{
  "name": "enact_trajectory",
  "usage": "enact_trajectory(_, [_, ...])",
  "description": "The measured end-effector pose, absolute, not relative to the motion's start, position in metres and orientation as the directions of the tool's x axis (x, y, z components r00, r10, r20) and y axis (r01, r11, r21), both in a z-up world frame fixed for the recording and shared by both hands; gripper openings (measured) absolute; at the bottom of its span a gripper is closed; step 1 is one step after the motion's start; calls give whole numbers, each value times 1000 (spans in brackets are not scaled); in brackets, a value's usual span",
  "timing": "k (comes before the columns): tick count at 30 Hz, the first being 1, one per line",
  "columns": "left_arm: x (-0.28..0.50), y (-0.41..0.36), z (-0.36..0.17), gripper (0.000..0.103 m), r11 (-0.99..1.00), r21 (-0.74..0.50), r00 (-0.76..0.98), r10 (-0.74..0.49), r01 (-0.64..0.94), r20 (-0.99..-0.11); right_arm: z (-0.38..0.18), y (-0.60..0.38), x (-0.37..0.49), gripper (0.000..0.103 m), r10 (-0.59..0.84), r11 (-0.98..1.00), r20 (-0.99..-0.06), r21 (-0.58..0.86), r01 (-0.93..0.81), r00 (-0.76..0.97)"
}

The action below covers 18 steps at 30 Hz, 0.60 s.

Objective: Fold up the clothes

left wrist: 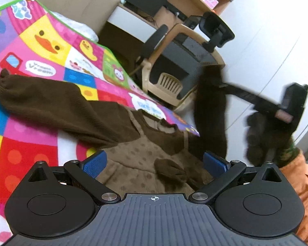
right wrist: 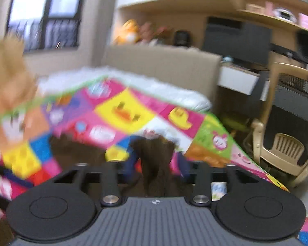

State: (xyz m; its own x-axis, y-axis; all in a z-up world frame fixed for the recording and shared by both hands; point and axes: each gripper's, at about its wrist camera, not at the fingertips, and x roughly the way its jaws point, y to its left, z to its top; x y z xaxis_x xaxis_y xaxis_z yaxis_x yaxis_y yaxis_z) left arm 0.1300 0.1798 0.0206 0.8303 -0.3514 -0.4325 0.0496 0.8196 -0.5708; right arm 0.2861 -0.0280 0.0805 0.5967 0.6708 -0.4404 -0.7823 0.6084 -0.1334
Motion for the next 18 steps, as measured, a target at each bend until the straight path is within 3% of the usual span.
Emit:
enact_trajectory(1, [130,179,20,102,822,-567,826,-353,50,-439,75,-27,281,67,675,593,-444,-148,-792,588])
enact_trajectory(5, [130,183,14,102,831,-556,819,-335,25,-465,80,-81,282,83,692,670,-395,42,-741,604])
enact_trajectory(11, [146,204,-7,102,802,-591,822,-277,-87,-498,38,-156,275,84,586,803,-440,199,-562,681])
enact_trajectory(18, [172,272,-29,100,606,-683,833,-58,-408,-550,4,-197,234,85,550,835,-418,243,-494,723])
